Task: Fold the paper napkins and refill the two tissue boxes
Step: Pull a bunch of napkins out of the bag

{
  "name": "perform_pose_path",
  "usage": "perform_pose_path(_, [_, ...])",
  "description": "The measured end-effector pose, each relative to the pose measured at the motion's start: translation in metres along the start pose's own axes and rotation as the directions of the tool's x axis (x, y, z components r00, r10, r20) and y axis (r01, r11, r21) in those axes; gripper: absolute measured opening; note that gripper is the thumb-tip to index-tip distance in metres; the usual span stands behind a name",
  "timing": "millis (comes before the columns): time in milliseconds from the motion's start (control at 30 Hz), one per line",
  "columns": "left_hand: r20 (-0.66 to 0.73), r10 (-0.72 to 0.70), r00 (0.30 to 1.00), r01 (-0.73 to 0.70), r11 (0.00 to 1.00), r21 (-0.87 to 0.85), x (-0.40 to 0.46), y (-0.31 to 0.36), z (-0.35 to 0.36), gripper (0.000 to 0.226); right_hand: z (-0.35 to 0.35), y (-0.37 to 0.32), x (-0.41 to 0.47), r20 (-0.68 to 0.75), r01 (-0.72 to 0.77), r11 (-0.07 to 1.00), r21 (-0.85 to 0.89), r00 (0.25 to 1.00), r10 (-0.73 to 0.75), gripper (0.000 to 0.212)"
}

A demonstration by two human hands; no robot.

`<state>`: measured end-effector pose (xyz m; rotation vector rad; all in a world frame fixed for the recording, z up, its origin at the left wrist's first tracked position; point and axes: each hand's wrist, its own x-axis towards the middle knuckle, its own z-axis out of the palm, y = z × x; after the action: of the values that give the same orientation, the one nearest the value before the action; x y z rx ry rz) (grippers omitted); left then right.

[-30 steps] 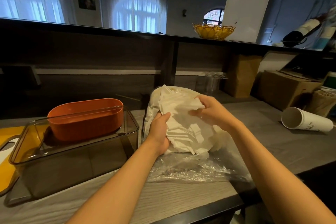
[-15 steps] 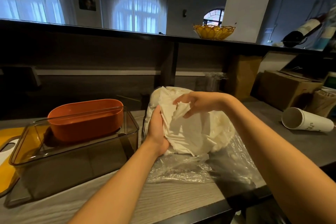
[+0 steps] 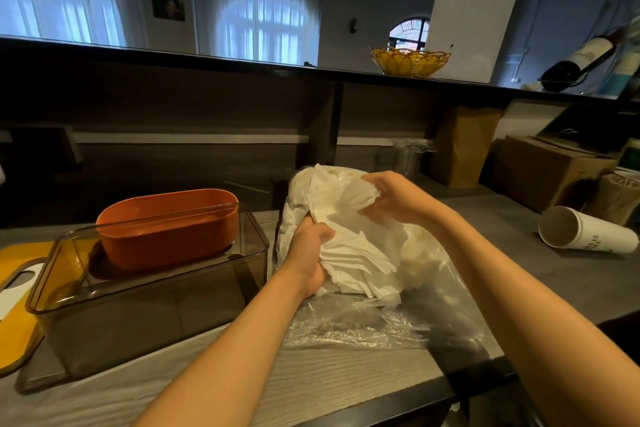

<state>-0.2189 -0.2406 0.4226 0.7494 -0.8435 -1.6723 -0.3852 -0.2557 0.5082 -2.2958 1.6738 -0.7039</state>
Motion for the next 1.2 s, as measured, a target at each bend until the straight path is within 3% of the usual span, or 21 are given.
perform_pose_path(133, [-0.004, -0.006, 1.0, 0.006, 1.0, -0.023, 0.0, 0.0, -0.001, 0.038, -0.039, -0.005, -0.011, -0.201, -0.007, 0.942, 0.337, 0.976, 0.079, 0.017])
perform_pose_path(200, [0.0, -0.023, 1.0, 0.023, 0.999, -0.032, -0.001, 0.0, -0.001, 0.027, -0.056, -0.011, -0.014, -0.089, -0.042, 0.928, 0.369, 0.993, 0.08, 0.015])
perform_pose_path(267, [0.056, -0.031, 0.998, 0.034, 0.998, -0.054, -0.004, 0.0, 0.0, 0.03, -0.059, -0.02, -0.015, 0.115, -0.088, 0.944, 0.319, 0.992, 0.053, 0.023])
perform_pose_path(333, [0.094, -0.004, 0.996, 0.009, 0.998, -0.056, -0.005, 0.001, 0.0, 0.041, -0.049, -0.031, -0.015, 0.327, -0.115, 0.983, 0.142, 0.943, 0.063, 0.038])
perform_pose_path(400, [0.101, 0.024, 0.995, -0.017, 0.997, -0.07, -0.007, 0.004, 0.0, 0.047, -0.03, -0.038, -0.011, 0.434, -0.101, 0.995, -0.024, 0.895, 0.101, 0.053])
perform_pose_path(533, [0.094, -0.003, 0.996, 0.011, 0.997, -0.081, -0.004, 0.004, -0.003, 0.061, 0.003, -0.027, 0.001, 0.344, 0.017, 0.995, -0.1, 0.939, 0.019, 0.055])
perform_pose_path(667, [0.126, 0.01, 0.992, -0.019, 0.998, 0.068, 0.001, -0.002, -0.007, 0.078, 0.005, -0.02, 0.003, 0.296, 0.072, 0.992, -0.104, 0.954, -0.038, 0.056])
perform_pose_path(800, [0.106, 0.07, 0.992, -0.082, 0.989, 0.121, 0.002, -0.005, -0.005, 0.051, 0.007, -0.012, 0.002, 0.253, 0.025, 0.994, -0.105, 0.967, 0.003, 0.063])
perform_pose_path(900, [0.085, 0.071, 0.994, -0.079, 0.992, 0.103, 0.0, -0.005, -0.005, 0.035, 0.003, -0.005, -0.006, 0.226, -0.022, 0.999, 0.036, 0.974, 0.014, 0.063])
perform_pose_path(1000, [0.096, 0.084, 0.992, -0.091, 0.993, 0.072, -0.001, -0.004, -0.007, 0.037, -0.009, 0.0, -0.014, 0.005, -0.066, 0.947, 0.313, 0.998, 0.068, 0.062])
perform_pose_path(1067, [0.111, 0.101, 0.989, -0.108, 0.992, 0.067, -0.003, -0.004, -0.008, 0.049, -0.012, -0.001, -0.013, -0.095, -0.104, 0.915, 0.39, 0.984, 0.152, 0.069])
perform_pose_path(1133, [0.139, 0.112, 0.984, -0.122, 0.99, 0.066, -0.003, -0.004, -0.009, 0.058, -0.01, -0.005, -0.009, -0.035, -0.174, 0.886, 0.43, 0.977, 0.209, 0.077])
perform_pose_path(1200, [0.172, 0.12, 0.978, -0.132, 0.989, 0.06, -0.002, -0.003, -0.01, 0.059, -0.006, -0.007, -0.005, 0.091, -0.235, 0.834, 0.5, 0.971, 0.22, 0.069])
